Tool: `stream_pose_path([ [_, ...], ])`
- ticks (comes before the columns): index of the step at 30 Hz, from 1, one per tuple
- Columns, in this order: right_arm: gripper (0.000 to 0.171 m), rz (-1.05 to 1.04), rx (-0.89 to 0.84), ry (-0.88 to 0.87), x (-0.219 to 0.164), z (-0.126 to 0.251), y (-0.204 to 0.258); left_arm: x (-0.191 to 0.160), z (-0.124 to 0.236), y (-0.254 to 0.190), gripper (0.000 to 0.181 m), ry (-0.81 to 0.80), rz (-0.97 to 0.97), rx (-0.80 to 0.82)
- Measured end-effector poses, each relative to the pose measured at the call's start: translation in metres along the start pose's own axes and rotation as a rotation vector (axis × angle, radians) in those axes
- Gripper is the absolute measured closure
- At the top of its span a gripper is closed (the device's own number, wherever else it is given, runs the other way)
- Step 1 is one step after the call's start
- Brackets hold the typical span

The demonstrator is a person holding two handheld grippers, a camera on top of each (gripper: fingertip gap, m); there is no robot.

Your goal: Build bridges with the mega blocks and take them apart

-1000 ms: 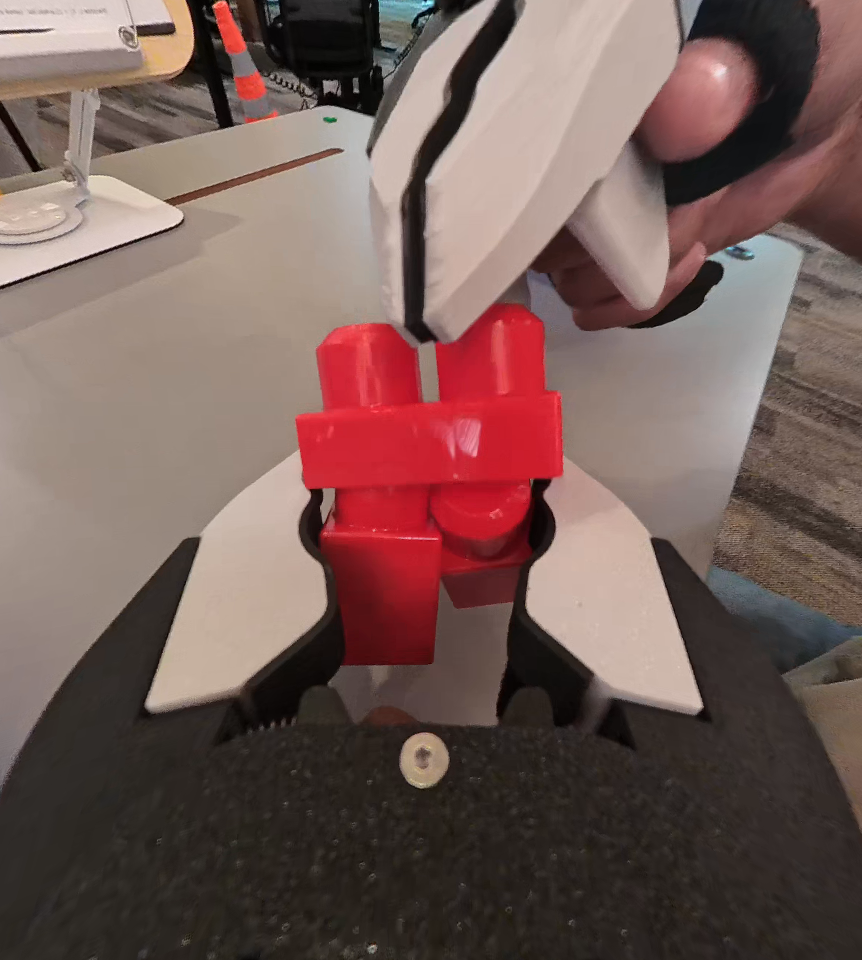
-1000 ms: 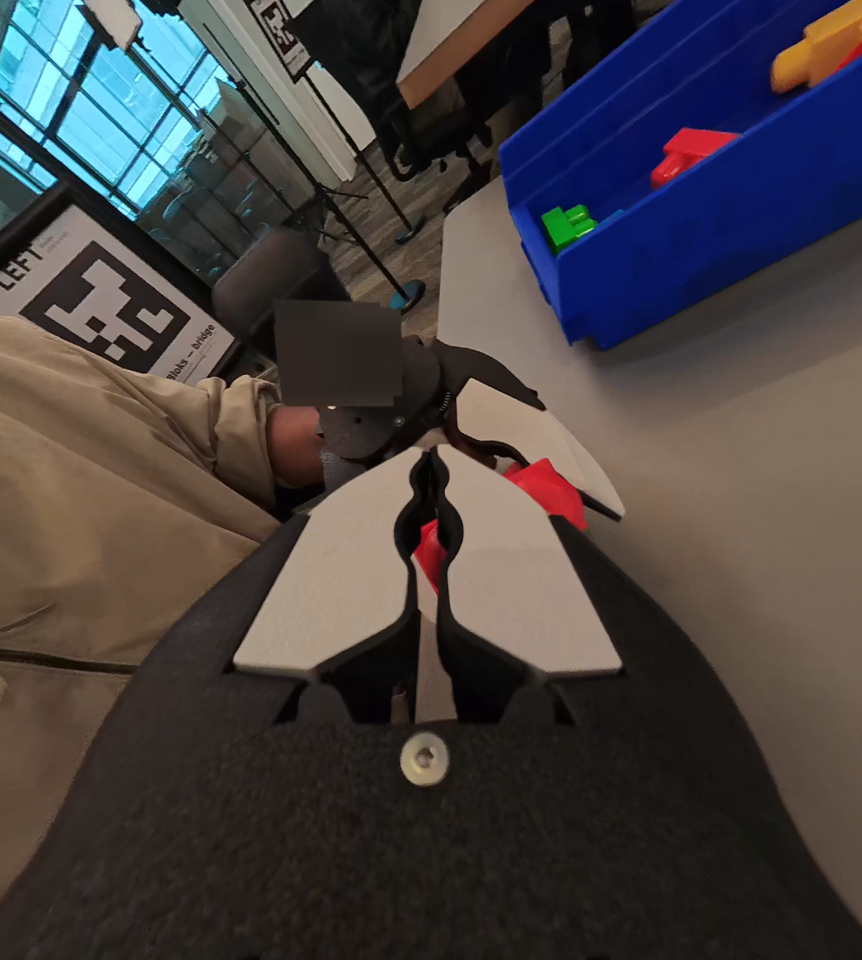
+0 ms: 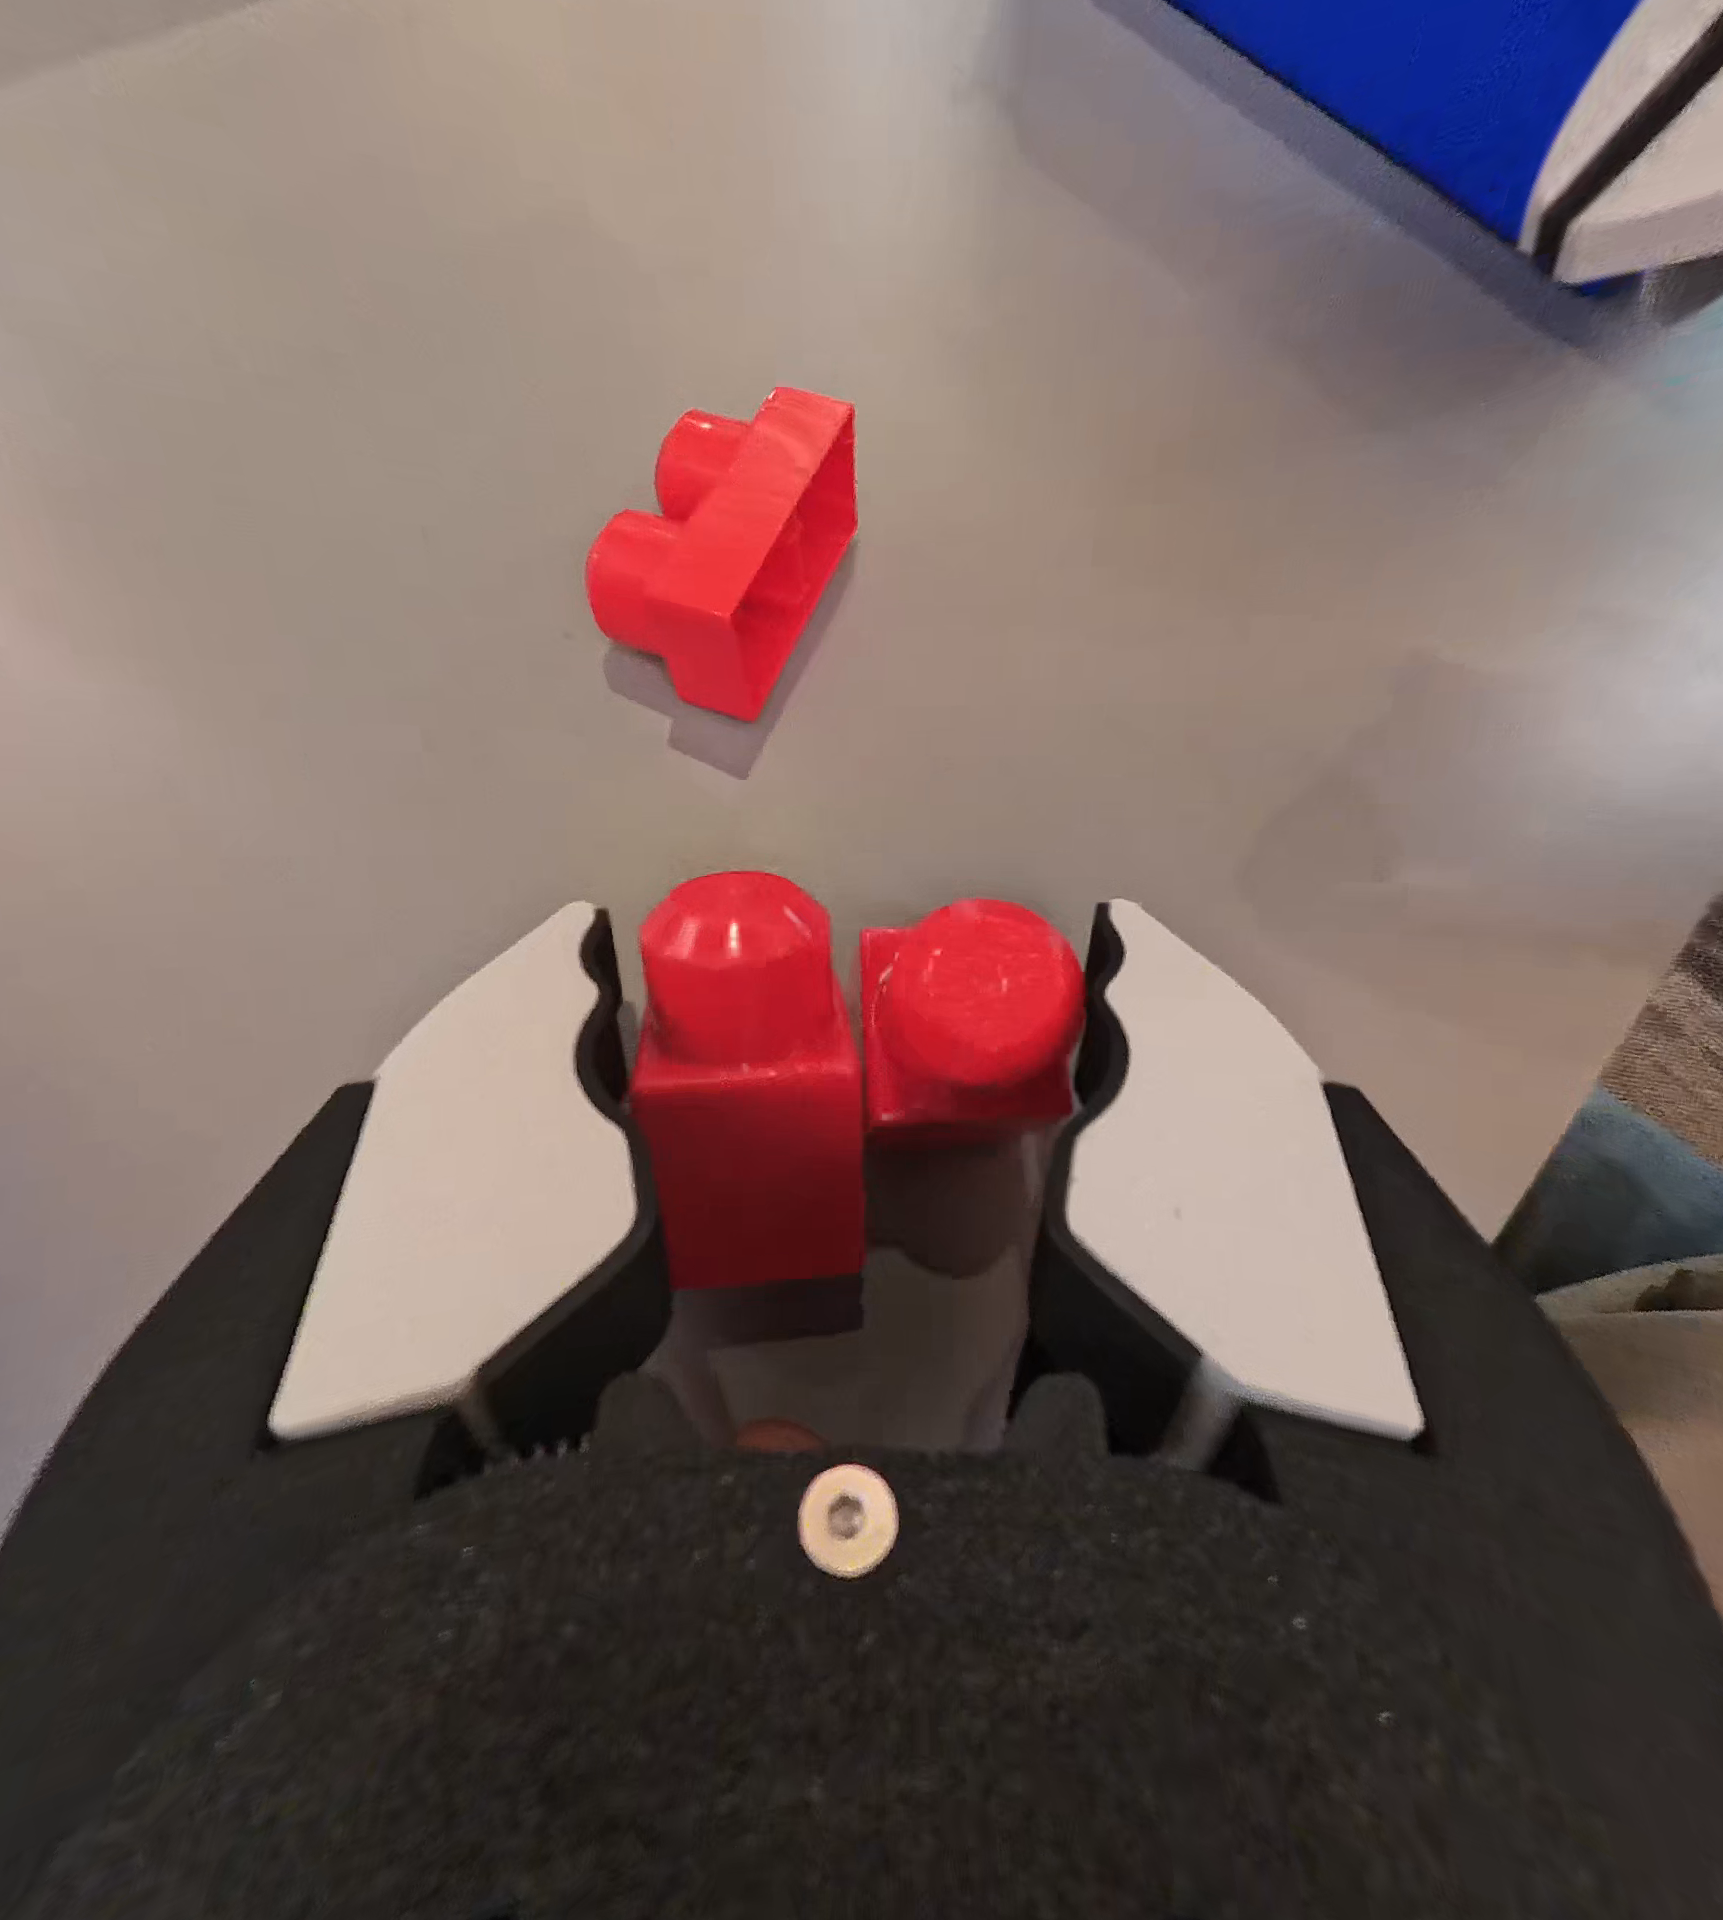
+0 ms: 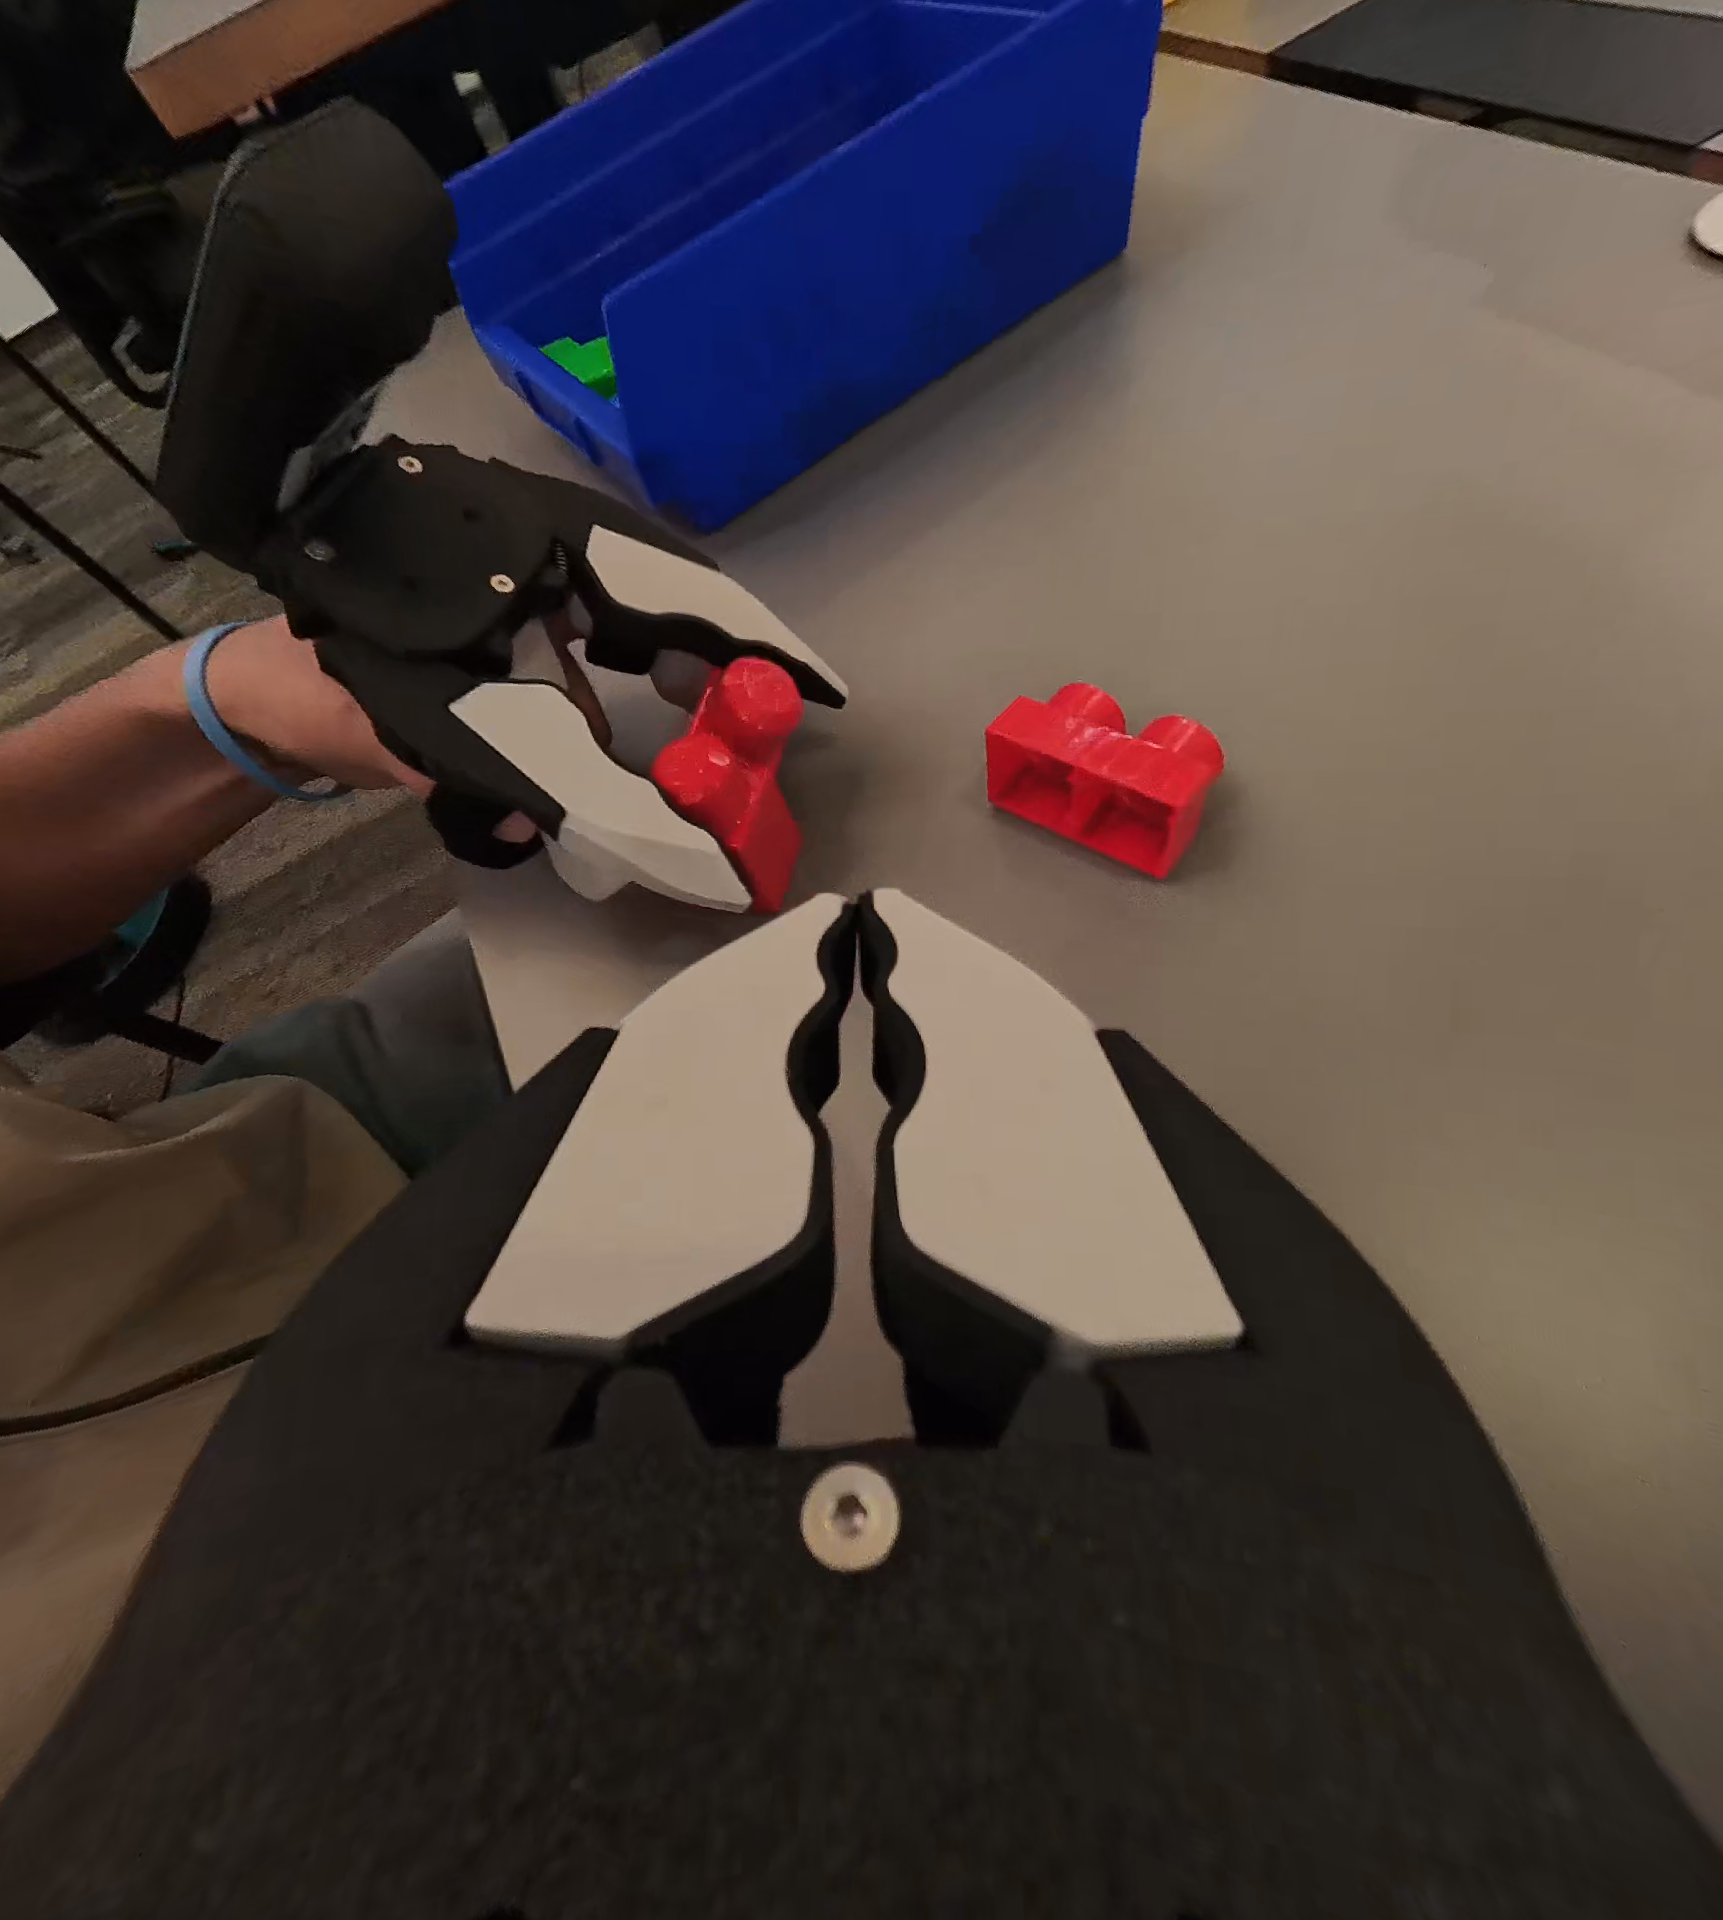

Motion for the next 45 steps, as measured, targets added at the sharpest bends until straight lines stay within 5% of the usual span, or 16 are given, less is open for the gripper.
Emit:
stream_pose_path([
  [8, 0.171, -0.05, -0.004, -0.074, -0.013, 0.026, 0.004, -0.006, 0.008, -0.012, 0.087, -0.006, 0.036, -0.017],
  [19, 0.171, -0.079, -0.017, -0.126, -0.026, 0.038, 0.006, -0.026, 0.014, -0.013, 0.079, 0.137, 0.024, 0.247],
  [23, 0.171, -0.086, 0.012, -0.126, -0.026, 0.038, 0.009, -0.023, 0.012, -0.011, 0.084, 0.204, 0.034, 0.254],
  [29, 0.171, -0.066, 0.0, -0.117, -0.028, 0.034, 0.01, -0.02, 0.053, -0.005, 0.121, 0.08, 0.03, 0.231],
  [33, 0.171, -0.041, -0.017, -0.062, -0.035, 0.024, 0.011, -0.034, 0.049, -0.002, 0.111, 0.116, 0.032, 0.208],
  [38, 0.171, -0.026, -0.034, -0.072, -0.031, 0.029, 0.013, -0.04, 0.052, 0.014, 0.124, 0.203, -0.322, 0.384],
  [45, 0.171, 0.0, -0.041, -0.06, -0.03, 0.031, 0.018, -0.034, 0.037, 0.013, 0.137, 0.178, -0.696, 0.375],
])
Point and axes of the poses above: each gripper's, where its closed fingertips meet, z back along the fingers, x out of its top, y = z × x across the jaws, the point moved 2 cm from there along z, back along the fingers, and after that the axes turned 5 degrees about y, right-handed, at the moved point
